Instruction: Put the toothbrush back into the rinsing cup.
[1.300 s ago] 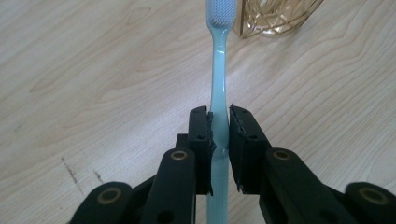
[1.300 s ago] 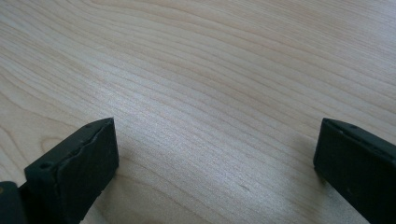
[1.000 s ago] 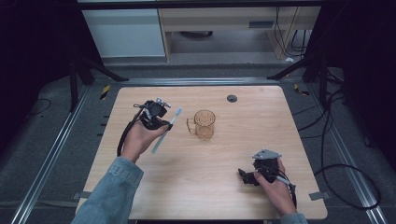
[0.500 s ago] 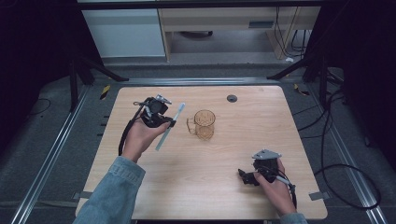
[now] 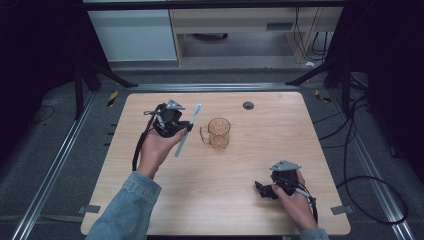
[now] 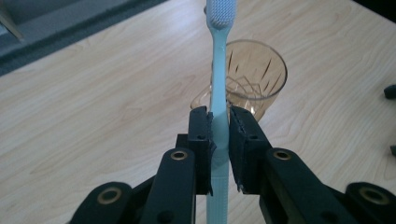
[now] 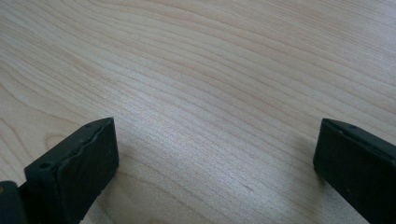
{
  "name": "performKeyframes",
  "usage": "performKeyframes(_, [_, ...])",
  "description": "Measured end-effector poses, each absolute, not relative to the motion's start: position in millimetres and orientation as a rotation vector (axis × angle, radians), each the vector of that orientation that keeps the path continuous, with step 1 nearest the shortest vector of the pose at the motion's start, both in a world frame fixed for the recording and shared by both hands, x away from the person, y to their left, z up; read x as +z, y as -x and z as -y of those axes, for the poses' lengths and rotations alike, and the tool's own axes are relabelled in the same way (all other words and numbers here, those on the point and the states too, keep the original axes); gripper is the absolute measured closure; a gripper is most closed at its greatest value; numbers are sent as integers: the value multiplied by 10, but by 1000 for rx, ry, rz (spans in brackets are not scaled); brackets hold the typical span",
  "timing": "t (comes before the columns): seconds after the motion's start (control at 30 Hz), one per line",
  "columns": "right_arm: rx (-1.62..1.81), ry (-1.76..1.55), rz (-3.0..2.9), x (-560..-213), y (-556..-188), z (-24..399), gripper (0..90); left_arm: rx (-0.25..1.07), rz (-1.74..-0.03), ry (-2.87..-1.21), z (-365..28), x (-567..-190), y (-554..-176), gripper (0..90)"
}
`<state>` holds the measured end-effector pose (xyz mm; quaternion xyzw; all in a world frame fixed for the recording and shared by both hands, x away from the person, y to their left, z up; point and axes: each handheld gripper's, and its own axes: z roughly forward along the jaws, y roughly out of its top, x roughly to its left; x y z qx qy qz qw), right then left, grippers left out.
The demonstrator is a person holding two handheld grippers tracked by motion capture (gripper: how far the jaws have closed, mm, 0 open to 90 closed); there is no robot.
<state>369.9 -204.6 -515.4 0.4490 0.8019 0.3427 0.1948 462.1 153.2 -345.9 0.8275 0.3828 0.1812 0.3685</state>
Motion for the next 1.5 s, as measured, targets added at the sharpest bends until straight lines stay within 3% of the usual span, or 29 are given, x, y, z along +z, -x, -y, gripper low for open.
performKeyframes(0.67, [963,-1247,-2256,-5155,-3702,2046,4,646,-914,-1966,-1378,-3367,-4487,789])
performKeyframes(1.5, [967,-1229,-2277,-5152,-3709,2044,4,658,-951,-1759,-1421,-3374,-4539,789])
